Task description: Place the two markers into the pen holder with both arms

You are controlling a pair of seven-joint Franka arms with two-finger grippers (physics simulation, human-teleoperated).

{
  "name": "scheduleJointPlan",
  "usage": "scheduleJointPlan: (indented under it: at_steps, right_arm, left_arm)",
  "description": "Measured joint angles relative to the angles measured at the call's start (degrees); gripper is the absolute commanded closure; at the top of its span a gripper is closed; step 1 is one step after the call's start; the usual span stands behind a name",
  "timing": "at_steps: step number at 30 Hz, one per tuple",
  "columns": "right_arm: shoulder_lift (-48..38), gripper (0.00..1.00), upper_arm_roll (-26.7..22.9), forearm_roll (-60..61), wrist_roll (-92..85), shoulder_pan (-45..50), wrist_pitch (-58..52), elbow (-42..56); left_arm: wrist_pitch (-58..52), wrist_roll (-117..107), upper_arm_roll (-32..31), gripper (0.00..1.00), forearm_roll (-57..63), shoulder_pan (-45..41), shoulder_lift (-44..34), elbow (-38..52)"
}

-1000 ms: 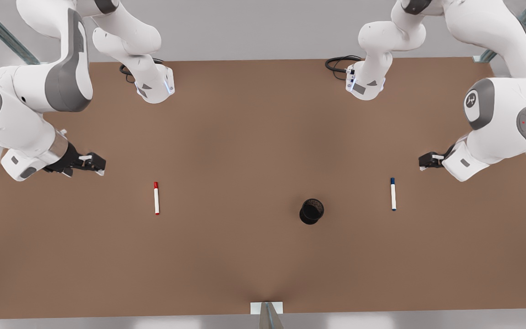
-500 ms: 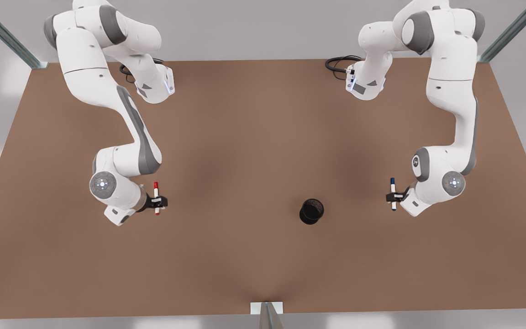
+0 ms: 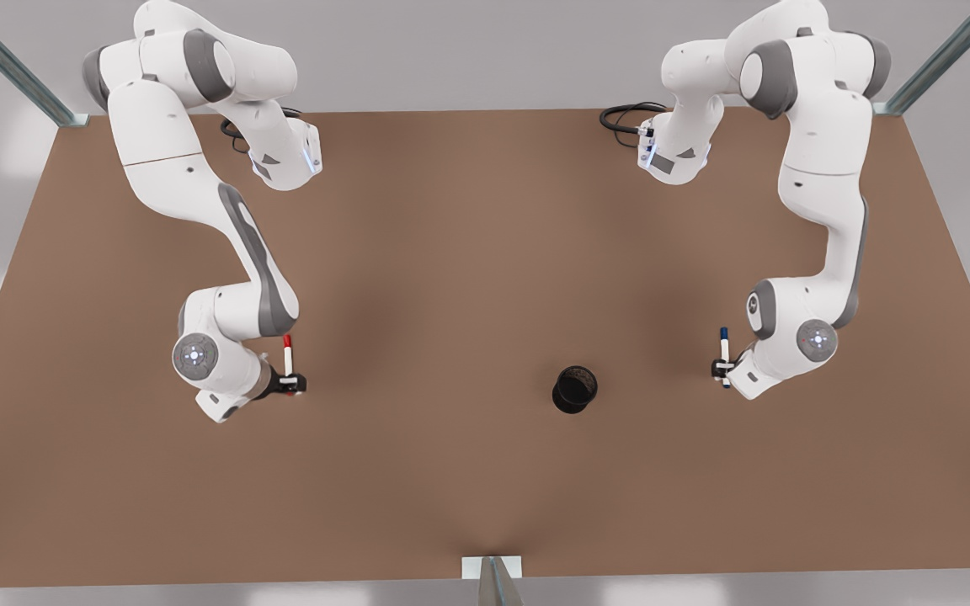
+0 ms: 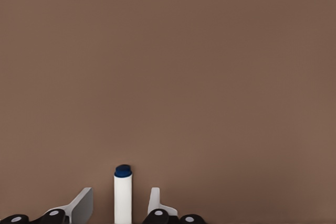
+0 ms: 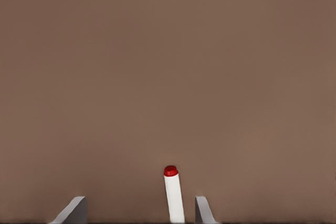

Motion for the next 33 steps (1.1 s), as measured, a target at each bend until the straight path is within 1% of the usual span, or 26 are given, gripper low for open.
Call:
scheduleJointPlan:
  at_steps: [2, 5, 6, 9, 12, 13, 14, 15, 16, 21, 24, 27, 29, 31, 33]
  right_arm:
    - [0.68, 0.24, 0.38, -0.02, 0.28, -0.07, -0.71, -0.04]
    - [1.07, 0.27, 0.97, -0.06, 0.64, -0.16, -1.52, -1.28]
    - [1.10, 0.28, 1.13, -0.06, 0.74, -0.24, -1.73, -1.70]
    - [1.15, 0.40, 1.14, -0.07, 1.02, -0.45, -2.13, -2.21]
    - [2.15, 0.40, 0.37, -0.12, 1.24, -0.59, -1.85, -2.14]
    - [2.65, 0.39, 0.21, -0.18, 1.30, -0.62, -1.52, -2.07]
    - [3.18, 0.38, 0.10, -0.24, 1.35, -0.62, -1.07, -2.05]
    - [3.56, 0.38, -0.01, -0.29, 1.40, -0.63, -0.61, -2.03]
    - [3.87, 0.38, -0.07, -0.32, 1.44, -0.63, -0.21, -1.96]
    - [5.47, 0.38, -0.27, -0.40, 1.60, -0.62, 1.76, -1.80]
    - [6.00, 0.38, -0.36, -1.17, 1.61, -0.62, 2.52, -1.78]
    - [6.12, 0.41, -0.46, -1.74, 1.54, -0.63, 3.11, -1.92]
    - [6.18, 0.44, -0.42, -1.93, 1.49, -0.63, 3.37, -1.93]
    - [6.35, 0.46, -0.36, -2.04, 1.45, -0.63, 3.56, -1.94]
    - [6.58, 0.47, -0.29, -2.10, 1.41, -0.63, 3.72, -1.88]
  left_arm:
    - [0.38, 0.58, -0.03, 0.38, 0.01, 0.09, 0.32, 0.00]
    - [0.79, 1.34, -0.05, 0.44, 0.02, 0.05, 0.56, 0.07]
    - [0.88, 1.56, -0.05, 0.44, 0.02, 0.04, 0.58, 0.09]
    - [1.09, 2.15, -0.05, 0.45, 0.03, 0.03, 0.97, 0.23]
    - [1.22, 2.64, -0.05, 0.45, 0.00, 0.03, 1.39, 0.33]
    - [1.25, 2.78, -0.05, 0.50, 0.00, 0.03, 1.43, 0.34]
    - [1.28, 2.91, -0.05, 0.53, -0.01, 0.02, 1.45, 0.35]
    - [1.33, 3.04, -0.05, 0.53, -0.02, 0.03, 1.60, 0.35]
    - [1.40, 3.16, -0.05, 0.57, -0.03, 0.05, 1.71, 0.35]
    - [1.60, 3.66, -0.05, 0.65, -0.02, 0.11, 1.82, 0.35]
    - [1.71, 3.65, -0.04, 0.77, 0.15, 0.05, 1.82, 0.35]
    - [1.79, 3.20, -0.07, 0.79, 0.37, -0.19, 1.75, 0.38]
    - [1.65, 2.72, -0.39, 0.79, 0.40, -0.51, 0.77, 0.64]
    - [0.62, 2.24, -2.61, 0.79, -0.67, -0.41, -2.05, 1.96]
    - [-1.61, 1.80, -5.41, 0.79, -5.14, -0.50, -6.10, 3.28]
